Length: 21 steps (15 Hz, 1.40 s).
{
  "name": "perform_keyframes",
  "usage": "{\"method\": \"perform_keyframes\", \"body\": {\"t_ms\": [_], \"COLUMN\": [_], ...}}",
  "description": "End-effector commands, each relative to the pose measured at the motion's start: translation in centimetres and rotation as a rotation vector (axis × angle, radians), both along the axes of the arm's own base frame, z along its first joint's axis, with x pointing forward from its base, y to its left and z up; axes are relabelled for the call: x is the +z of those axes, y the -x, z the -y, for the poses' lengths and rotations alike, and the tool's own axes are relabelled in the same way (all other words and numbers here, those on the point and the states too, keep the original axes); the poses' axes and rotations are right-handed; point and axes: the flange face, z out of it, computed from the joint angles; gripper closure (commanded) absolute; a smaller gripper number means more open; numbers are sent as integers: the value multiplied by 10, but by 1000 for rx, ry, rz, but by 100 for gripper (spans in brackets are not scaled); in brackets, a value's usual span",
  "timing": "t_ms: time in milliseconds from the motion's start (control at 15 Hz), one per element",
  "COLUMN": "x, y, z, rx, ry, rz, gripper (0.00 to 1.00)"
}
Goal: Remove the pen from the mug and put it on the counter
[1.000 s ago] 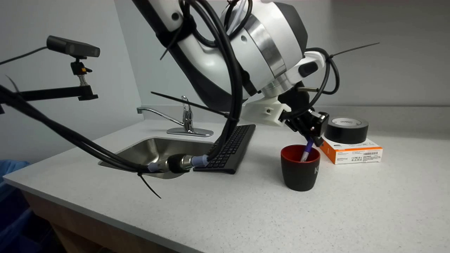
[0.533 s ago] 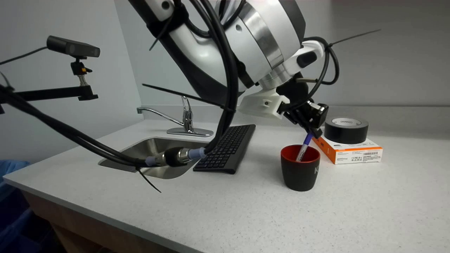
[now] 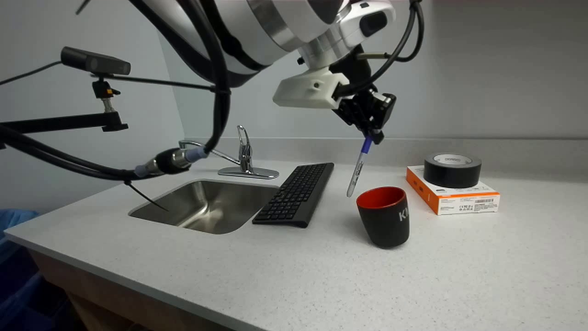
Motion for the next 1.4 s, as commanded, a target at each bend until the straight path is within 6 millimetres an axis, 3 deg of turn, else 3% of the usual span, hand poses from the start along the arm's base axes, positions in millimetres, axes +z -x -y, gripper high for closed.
{"method": "perform_keyframes", "body": {"t_ms": [0, 200, 400, 867, 1200, 1267, 1333], "x": [7, 11, 8, -77, -106, -106, -105], "y": [0, -6, -16, -44, -59, -61, -63], "z": [-36, -45, -39, -8, -5, -4, -3], "rx": [100, 103, 83, 26, 28, 27, 32], "ry": [-81, -81, -69, -80, -66, -61, -59], "rz": [-90, -120, -157, -403, -442, -439, -435], "gripper": [97, 97, 97, 97, 97, 73, 60]}}
